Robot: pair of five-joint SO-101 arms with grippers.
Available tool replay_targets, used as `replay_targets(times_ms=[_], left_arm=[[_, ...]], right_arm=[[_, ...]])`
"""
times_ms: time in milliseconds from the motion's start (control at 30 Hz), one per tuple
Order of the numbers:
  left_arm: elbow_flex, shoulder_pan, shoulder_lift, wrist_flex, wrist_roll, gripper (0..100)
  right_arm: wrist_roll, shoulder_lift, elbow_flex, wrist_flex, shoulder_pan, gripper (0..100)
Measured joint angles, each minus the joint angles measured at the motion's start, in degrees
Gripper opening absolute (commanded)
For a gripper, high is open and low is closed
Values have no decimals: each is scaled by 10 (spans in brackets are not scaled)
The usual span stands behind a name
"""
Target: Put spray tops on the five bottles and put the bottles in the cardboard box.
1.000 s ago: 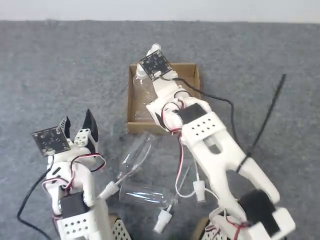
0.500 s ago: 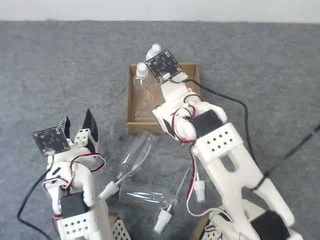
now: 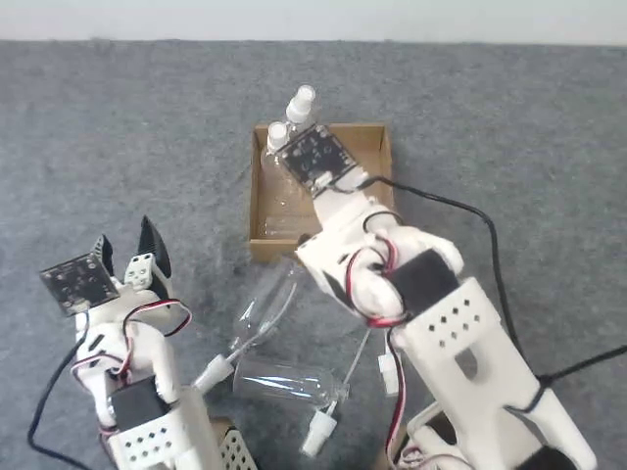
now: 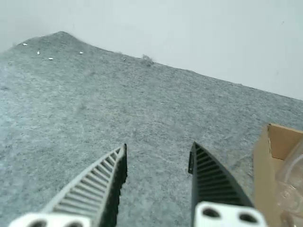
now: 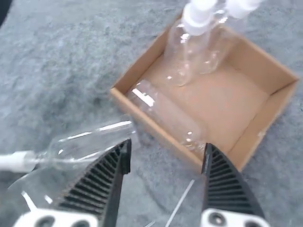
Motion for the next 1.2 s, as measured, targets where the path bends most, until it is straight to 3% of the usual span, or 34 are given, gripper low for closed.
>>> replay_targets(times_ms=[167, 633, 1000, 1200], left_arm=[[0, -11, 0, 0, 0, 195], [-48, -176, 0, 0, 44, 199], [-20, -313, 0, 0, 44, 200], [-20, -334, 0, 0, 44, 200]], right_arm=[[1, -10, 0, 26, -36, 191], [1, -10, 56, 26, -230, 192], [1, -10, 76, 20, -240, 192], [2, -10, 163, 20, -239, 192]])
